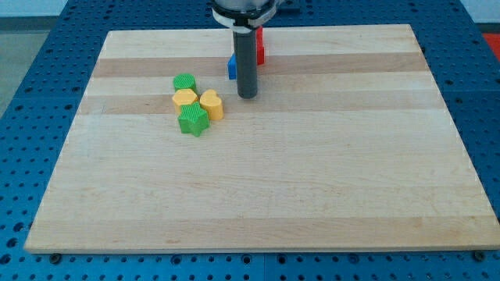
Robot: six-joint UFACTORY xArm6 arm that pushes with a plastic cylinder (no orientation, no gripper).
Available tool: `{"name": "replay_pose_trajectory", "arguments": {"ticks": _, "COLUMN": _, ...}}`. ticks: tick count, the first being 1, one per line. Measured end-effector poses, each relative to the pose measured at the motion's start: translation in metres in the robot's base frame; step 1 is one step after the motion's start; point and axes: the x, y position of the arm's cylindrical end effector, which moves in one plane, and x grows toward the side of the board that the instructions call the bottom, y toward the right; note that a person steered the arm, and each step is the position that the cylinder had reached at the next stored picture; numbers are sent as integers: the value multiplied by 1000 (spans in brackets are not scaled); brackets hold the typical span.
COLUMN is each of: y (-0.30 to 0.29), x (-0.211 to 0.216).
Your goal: Move your arm closer to the red circle
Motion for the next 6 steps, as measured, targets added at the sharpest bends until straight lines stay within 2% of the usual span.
{"name": "replay_pose_trajectory", "arguments": {"ticks": 2, "y": 0, "x": -37}}
{"name": "replay_pose_trajectory", "arguments": {"ticks": 3, "y": 0, "x": -43}}
{"name": "replay_pose_trajectory", "arguments": {"ticks": 5, "y": 57, "x": -55}}
{"name": "replay_pose_trajectory", "arguments": {"ticks": 6, "y": 82, "x": -89}}
